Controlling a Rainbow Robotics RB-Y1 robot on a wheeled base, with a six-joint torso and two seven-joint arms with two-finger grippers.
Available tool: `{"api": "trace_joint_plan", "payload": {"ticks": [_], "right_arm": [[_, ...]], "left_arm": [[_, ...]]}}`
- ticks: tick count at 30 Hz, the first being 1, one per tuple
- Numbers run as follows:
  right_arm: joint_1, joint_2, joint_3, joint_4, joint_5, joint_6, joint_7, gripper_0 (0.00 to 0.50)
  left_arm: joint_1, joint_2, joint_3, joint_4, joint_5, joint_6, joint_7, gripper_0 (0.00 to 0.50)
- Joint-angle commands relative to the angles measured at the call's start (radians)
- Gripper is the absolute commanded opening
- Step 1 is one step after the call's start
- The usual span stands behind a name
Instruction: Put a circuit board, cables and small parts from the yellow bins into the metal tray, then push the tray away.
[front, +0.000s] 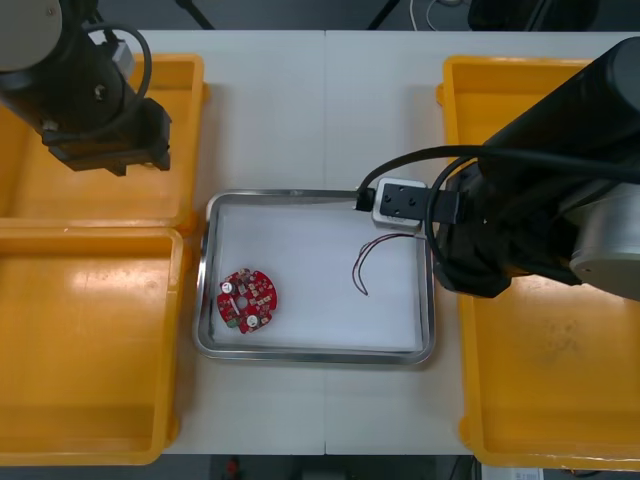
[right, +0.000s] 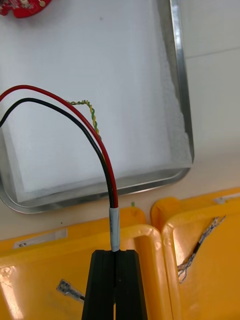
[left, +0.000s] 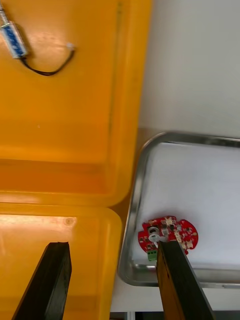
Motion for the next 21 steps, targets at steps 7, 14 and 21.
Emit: {"api": "trace_joint_plan", "payload": {"ticks": [7, 14, 21], "right_arm": [[-0.063, 0.154, 0.175, 0.139, 0.083, 0.003, -0.009, 0.000], [-0.066, 0.206, 0.254, 0.236, 0.122, -0.052, 0.007, 0.000], [-0.064, 0.232, 0.366, 0.323, 0.180, -0.174, 0.018, 0.000]], "left_arm": [[-0.125, 0.057, 0.072, 0.290, -0.059, -0.053, -0.132, 0.500], [-0.133, 0.046, 0.074, 0.415, -0.085, -0.146, -0.143, 0.500], [-0.180, -0.013, 0.072, 0.550, -0.138, -0.209, -0.154, 0.500]]}}
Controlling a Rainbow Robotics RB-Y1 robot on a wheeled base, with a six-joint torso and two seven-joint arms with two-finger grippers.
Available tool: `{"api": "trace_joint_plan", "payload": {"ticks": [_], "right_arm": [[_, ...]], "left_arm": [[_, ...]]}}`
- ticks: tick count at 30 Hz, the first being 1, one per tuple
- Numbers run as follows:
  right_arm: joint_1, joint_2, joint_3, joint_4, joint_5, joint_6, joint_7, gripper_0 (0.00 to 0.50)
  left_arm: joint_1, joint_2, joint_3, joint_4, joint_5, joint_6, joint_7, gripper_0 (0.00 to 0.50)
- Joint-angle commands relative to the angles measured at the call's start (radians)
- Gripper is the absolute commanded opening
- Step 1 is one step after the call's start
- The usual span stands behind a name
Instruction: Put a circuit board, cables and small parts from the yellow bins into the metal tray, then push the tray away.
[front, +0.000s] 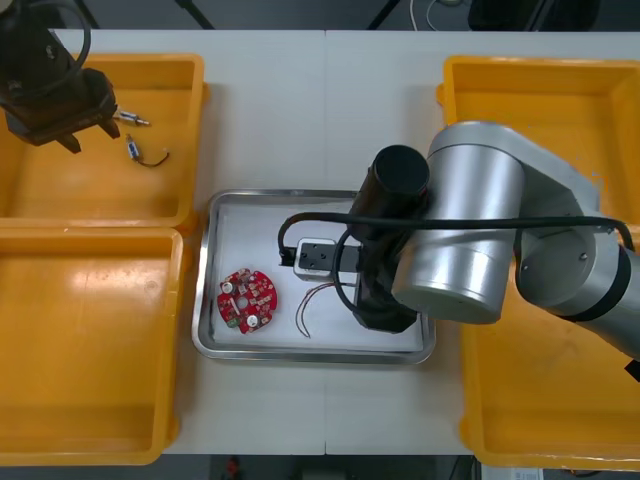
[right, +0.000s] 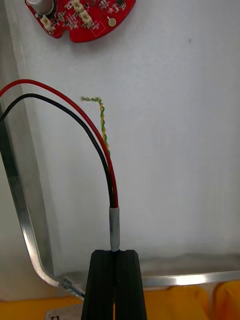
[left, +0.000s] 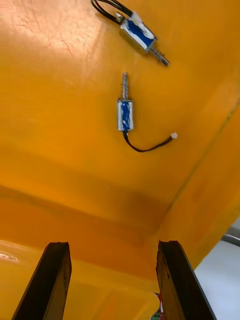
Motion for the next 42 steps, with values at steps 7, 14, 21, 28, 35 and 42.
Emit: {"api": "trace_joint_plan", "payload": {"ticks": [7, 14, 21, 28, 35, 42], "right_arm": [[-0.035, 0.052, 0.129, 0.121, 0.063, -0.102, 0.041, 0.000], [-0.035, 0.053, 0.156, 0.221, 0.055, -0.208, 0.061, 0.000], [-0.033, 0.056, 0.159, 0.244, 0.066, -0.213, 0.072, 0.000], [-0.024, 0.056, 0.155, 0.241, 0.060, -0.199, 0.073, 0.197], [-0.006, 0.066, 0.077, 0.199, 0.049, -0.165, 0.081, 0.500], [0.004, 0.095, -0.055, 0.121, 0.051, -0.016, 0.087, 0.500]], "left_arm": [[-0.102, -0.083, 0.026, 0.173, -0.074, -0.169, -0.083, 0.500], [-0.109, -0.110, -0.020, 0.270, -0.095, -0.308, -0.112, 0.500], [-0.109, -0.113, -0.080, 0.336, -0.114, -0.402, -0.152, 0.500], [-0.109, -0.130, -0.083, 0.418, -0.115, -0.482, -0.227, 0.500], [-0.109, -0.152, -0.108, 0.452, -0.118, -0.526, -0.230, 0.500], [-0.109, -0.161, -0.148, 0.494, -0.124, -0.574, -0.238, 0.500]]}}
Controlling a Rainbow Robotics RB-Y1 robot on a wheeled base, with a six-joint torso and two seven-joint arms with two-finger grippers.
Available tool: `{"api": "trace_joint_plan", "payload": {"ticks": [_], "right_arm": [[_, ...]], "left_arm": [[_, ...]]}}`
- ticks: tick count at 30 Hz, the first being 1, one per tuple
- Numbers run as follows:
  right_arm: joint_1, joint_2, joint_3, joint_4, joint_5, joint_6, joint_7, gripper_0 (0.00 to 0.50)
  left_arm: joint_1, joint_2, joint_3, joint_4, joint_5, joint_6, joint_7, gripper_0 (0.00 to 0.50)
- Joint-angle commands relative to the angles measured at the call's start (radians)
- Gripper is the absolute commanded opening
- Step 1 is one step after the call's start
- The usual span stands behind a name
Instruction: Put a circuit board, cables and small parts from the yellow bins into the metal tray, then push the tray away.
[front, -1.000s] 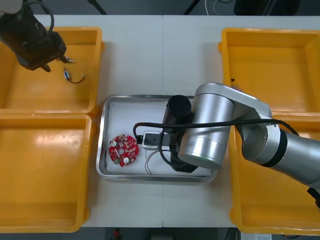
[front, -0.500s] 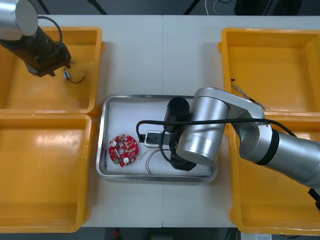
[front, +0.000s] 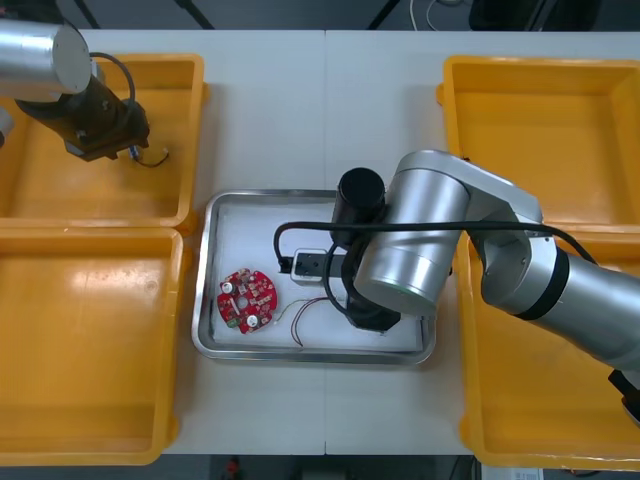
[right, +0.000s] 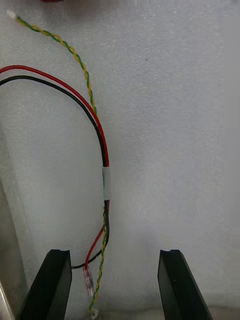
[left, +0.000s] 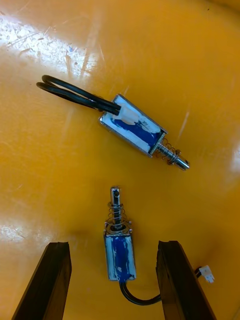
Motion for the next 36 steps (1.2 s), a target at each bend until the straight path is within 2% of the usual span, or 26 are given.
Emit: {"api": "trace_joint_plan", "payload": {"ticks": [1, 5, 9, 10, 11, 12, 19, 26, 29, 31, 36], "right_arm": [[0.003, 0.045, -0.126, -0.092, -0.010, 0.089, 0.026, 0.500], [0.003, 0.067, -0.212, -0.122, -0.014, 0.206, 0.026, 0.500], [0.003, 0.084, -0.309, -0.135, -0.020, 0.217, 0.020, 0.500], [0.003, 0.085, -0.321, -0.137, -0.020, 0.217, 0.020, 0.500], [0.003, 0.085, -0.350, -0.143, -0.023, 0.217, 0.018, 0.500], [0.005, 0.085, -0.378, -0.145, -0.023, 0.217, 0.016, 0.500], [0.030, 0.082, -0.537, -0.148, -0.011, 0.217, 0.007, 0.500], [0.080, 0.044, -0.712, -0.163, 0.001, 0.217, 0.000, 0.500], [0.099, 0.015, -0.749, -0.163, 0.015, 0.217, 0.003, 0.500], [0.106, -0.008, -0.764, -0.163, 0.035, 0.217, 0.003, 0.500], [0.108, -0.027, -0.781, -0.148, 0.090, 0.217, 0.012, 0.500]], "left_arm": [[-0.057, -0.016, -0.050, 0.030, -0.009, -0.050, 0.009, 0.500], [-0.057, -0.017, -0.070, 0.041, -0.004, -0.062, 0.009, 0.500], [-0.057, -0.022, -0.072, 0.041, 0.002, -0.062, 0.011, 0.500], [-0.057, -0.022, -0.072, 0.041, 0.003, -0.062, 0.011, 0.442], [-0.057, -0.023, -0.070, 0.041, 0.003, -0.062, 0.009, 0.129], [-0.055, -0.023, -0.072, 0.041, 0.003, -0.064, 0.009, 0.000], [-0.057, -0.023, -0.070, 0.041, 0.003, -0.061, 0.014, 0.000], [-0.055, -0.002, -0.020, 0.013, -0.004, -0.004, 0.003, 0.000], [-0.057, 0.021, 0.020, -0.041, -0.012, 0.074, -0.001, 0.000], [-0.055, 0.041, 0.057, -0.094, -0.023, 0.166, -0.006, 0.000], [-0.048, 0.050, 0.123, -0.209, -0.046, 0.335, -0.011, 0.000]]}}
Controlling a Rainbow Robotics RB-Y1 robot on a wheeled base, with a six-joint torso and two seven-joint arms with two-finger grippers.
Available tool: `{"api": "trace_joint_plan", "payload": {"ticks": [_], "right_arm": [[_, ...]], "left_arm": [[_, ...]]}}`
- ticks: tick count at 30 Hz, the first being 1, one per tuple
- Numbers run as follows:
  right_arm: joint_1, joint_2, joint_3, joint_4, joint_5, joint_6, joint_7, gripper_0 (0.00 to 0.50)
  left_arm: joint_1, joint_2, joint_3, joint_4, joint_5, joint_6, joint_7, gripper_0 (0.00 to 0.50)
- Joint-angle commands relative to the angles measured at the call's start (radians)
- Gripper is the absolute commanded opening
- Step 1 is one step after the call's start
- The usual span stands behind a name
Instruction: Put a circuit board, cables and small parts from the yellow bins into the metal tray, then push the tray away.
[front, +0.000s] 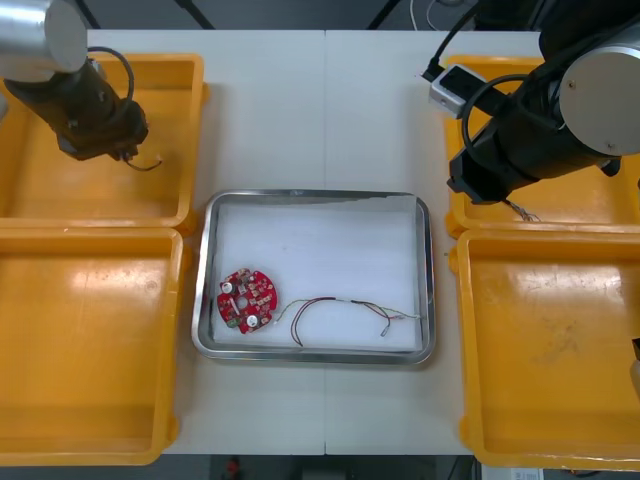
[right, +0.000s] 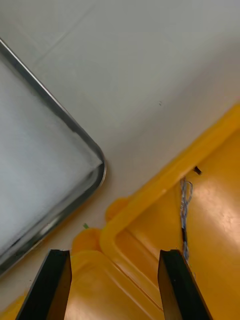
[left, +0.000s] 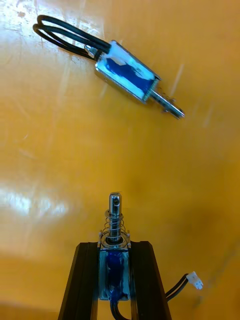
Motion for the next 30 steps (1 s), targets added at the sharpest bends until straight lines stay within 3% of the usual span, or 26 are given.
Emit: {"api": "trace_joint_plan", "payload": {"ticks": [1, 8, 12, 16, 23, 30], "right_arm": [[0.005, -0.040, -0.050, -0.007, 0.048, 0.003, 0.015, 0.500], [-0.001, -0.043, -0.134, 0.092, 0.053, 0.003, 0.049, 0.500], [-0.027, -0.043, -0.162, 0.164, 0.099, 0.003, 0.101, 0.500], [-0.069, -0.043, -0.197, 0.266, 0.153, 0.003, 0.191, 0.500], [-0.107, -0.041, -0.237, 0.423, 0.199, 0.003, 0.299, 0.500], [-0.131, -0.028, -0.237, 0.541, 0.210, -0.094, 0.328, 0.500]], "left_arm": [[-0.027, 0.049, 0.088, -0.158, -0.032, 0.153, -0.011, 0.000], [0.045, 0.049, 0.121, -0.408, -0.031, 0.334, 0.016, 0.000], [0.077, 0.049, 0.117, -0.542, -0.012, 0.423, 0.045, 0.000], [0.080, 0.047, 0.094, -0.643, 0.060, 0.472, 0.146, 0.000], [0.080, 0.026, 0.035, -0.757, 0.146, 0.477, 0.233, 0.000], [0.080, 0.000, -0.099, -0.769, 0.152, 0.425, 0.241, 0.000]]}}
